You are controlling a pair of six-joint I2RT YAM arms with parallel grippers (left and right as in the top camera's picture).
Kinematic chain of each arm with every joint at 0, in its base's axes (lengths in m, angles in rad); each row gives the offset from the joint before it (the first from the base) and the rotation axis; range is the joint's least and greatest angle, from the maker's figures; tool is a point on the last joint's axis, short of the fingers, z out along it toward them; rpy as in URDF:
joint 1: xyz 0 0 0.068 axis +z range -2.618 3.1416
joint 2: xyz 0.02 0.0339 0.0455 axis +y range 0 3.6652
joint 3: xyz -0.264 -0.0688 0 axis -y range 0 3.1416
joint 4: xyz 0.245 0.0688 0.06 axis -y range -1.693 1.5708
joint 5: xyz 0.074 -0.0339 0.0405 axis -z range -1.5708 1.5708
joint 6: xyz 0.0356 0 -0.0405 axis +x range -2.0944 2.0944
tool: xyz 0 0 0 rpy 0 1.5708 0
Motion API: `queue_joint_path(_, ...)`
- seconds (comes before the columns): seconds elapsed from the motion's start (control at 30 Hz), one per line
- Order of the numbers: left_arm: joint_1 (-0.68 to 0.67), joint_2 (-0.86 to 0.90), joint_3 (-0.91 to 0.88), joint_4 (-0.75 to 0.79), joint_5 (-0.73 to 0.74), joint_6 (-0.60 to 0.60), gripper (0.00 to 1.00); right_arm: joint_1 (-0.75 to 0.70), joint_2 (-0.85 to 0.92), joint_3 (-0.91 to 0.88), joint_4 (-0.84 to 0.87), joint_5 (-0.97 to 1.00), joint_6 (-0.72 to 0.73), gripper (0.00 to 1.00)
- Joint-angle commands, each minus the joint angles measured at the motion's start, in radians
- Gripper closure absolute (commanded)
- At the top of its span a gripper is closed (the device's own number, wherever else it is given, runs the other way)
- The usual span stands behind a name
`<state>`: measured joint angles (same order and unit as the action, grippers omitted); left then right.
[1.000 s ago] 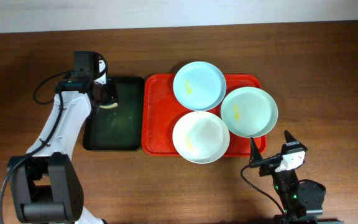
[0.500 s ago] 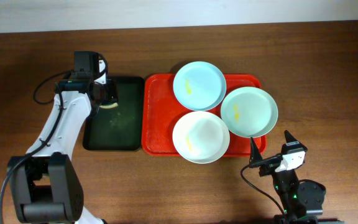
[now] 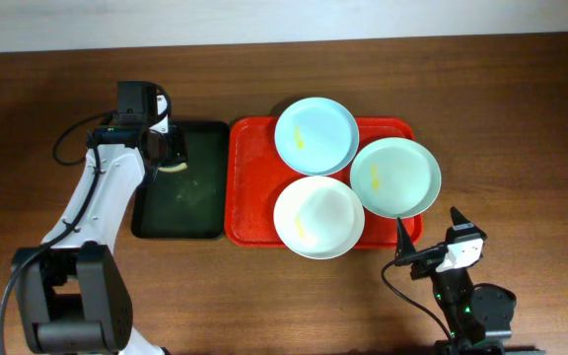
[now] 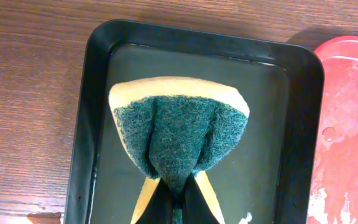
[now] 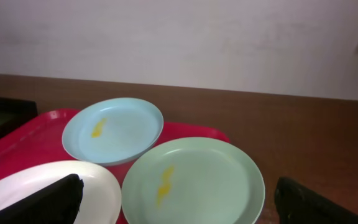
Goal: Clean dirty plates on tray and stack at the side
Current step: 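Grasp the green-and-yellow sponge with the left gripper and lift it, then reach the right gripper to the white plate's rim on the red tray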
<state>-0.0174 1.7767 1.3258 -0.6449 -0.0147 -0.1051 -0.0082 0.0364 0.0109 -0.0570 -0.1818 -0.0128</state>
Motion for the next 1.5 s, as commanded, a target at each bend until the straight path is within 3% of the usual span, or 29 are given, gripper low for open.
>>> queue_joint_path(0.0, 0.001, 0.003, -0.003, 0.003, 0.011, 0.016, 1.00, 0.007, 0.010, -0.005, -0.007, 0.009, -0.006, 0.01)
queue_joint_path(0.83, 0.001, 0.003, -0.003, 0.000, 0.011, 0.017, 1.00, 0.007, 0.010, -0.005, -0.007, 0.009, -0.006, 0.01)
queue_joint_path(0.93, 0.001, 0.003, -0.003, -0.008, 0.011, 0.017, 1.00, 0.007, 0.010, -0.005, 0.047, 0.065, -0.061, 0.01)
queue_joint_path(1.17, 0.001, 0.004, -0.003, -0.002, 0.011, 0.017, 1.00, 0.008, 0.010, -0.003, 0.039, -0.163, -0.031, 0.01)
queue_joint_path(1.3, 0.001, 0.004, -0.003, -0.006, 0.012, 0.017, 1.00, 0.007, 0.010, 0.058, 0.018, -0.138, 0.099, 0.01)
queue_joint_path(1.47, 0.001, 0.004, -0.003, -0.006, 0.012, 0.016, 1.00, 0.007, 0.053, 0.260, -0.112, -0.114, 0.134, 0.01)
